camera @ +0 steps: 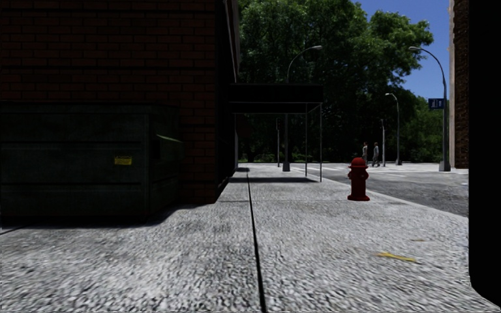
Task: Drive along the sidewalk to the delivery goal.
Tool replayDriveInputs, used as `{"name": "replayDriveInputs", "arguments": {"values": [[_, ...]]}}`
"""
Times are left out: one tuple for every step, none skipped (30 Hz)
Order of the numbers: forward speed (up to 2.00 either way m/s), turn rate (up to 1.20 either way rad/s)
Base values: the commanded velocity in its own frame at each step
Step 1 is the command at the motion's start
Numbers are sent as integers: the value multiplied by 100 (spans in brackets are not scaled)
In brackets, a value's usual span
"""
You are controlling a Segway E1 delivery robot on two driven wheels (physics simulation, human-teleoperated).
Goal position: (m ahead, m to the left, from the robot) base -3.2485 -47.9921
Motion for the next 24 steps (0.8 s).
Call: {"name": "replayDriveInputs", "arguments": {"values": [[200,-17],[200,-19],[200,-19],[200,-19],[200,-19],[200,-19],[200,-19],[200,-19],[200,-19],[200,-19],[200,-19],[200,-19],[200,-19],[200,-19],[200,-19],[200,-19],[200,-19],[200,-19],[200,-19],[200,-19],[200,-16],[200,0],[200,0],[200,0]]}}
